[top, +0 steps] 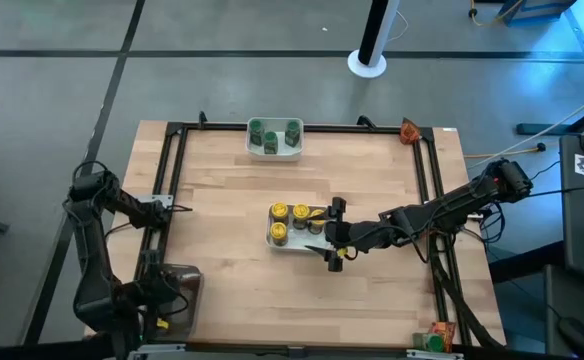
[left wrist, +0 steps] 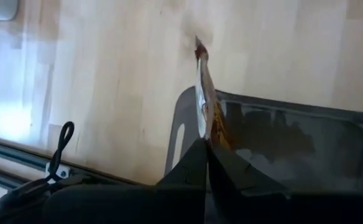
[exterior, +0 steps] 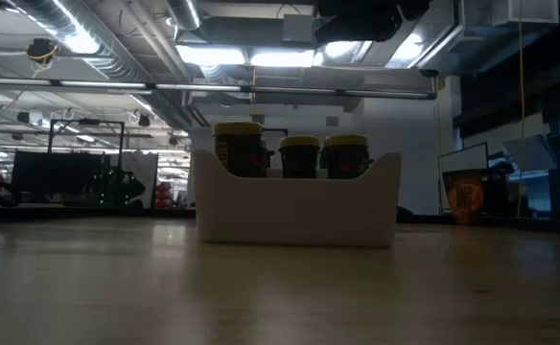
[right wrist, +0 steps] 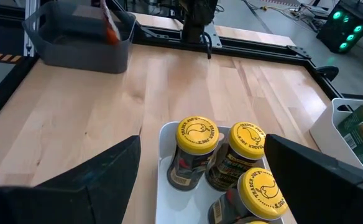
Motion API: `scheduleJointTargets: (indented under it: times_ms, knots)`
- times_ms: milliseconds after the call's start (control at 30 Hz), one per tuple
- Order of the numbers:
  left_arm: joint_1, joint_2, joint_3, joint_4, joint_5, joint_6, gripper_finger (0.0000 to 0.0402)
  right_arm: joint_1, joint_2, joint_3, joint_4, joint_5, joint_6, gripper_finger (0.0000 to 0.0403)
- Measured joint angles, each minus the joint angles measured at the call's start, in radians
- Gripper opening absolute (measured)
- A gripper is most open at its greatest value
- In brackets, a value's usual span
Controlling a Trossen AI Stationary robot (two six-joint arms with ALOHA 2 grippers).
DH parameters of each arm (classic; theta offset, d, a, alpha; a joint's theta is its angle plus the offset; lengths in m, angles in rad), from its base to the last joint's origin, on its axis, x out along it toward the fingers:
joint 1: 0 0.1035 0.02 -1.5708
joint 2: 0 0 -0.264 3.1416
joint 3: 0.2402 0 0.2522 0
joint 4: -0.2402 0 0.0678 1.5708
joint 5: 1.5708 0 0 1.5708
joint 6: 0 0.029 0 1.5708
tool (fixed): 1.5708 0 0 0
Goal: Sort spices by type
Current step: Put the top left orange seasoning pack into the black bin
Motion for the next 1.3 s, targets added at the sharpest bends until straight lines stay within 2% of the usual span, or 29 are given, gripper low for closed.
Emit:
scheduleJointTargets:
  times_ms: [433, 733, 1033, 1133, 1300]
  knots:
    - [-0.055, 0.000, -0.183, 0.153, -0.043, -0.078, 0.0000, 0.000, 0.000, 0.000, 0.000, 0.002, 0.000, 0.0340]
    - [-0.088, 0.000, -0.217, 0.152, 0.022, -0.132, 0.0000, 0.000, 0.000, 0.000, 0.000, 0.002, 0.000, 0.0340]
    - [-0.090, 0.000, -0.218, 0.152, 0.025, -0.150, 0.0002, 0.000, 0.000, 0.000, -0.001, 0.002, 0.000, 0.0340]
    - [-0.089, 0.000, -0.218, 0.151, 0.025, -0.171, 0.0019, 0.000, 0.000, 0.000, -0.001, 0.002, 0.000, 0.0340]
    - [-0.088, 0.000, -0.215, 0.143, 0.025, -0.219, 0.0078, 0.000, 0.000, 0.000, 0.000, 0.002, 0.000, 0.0340]
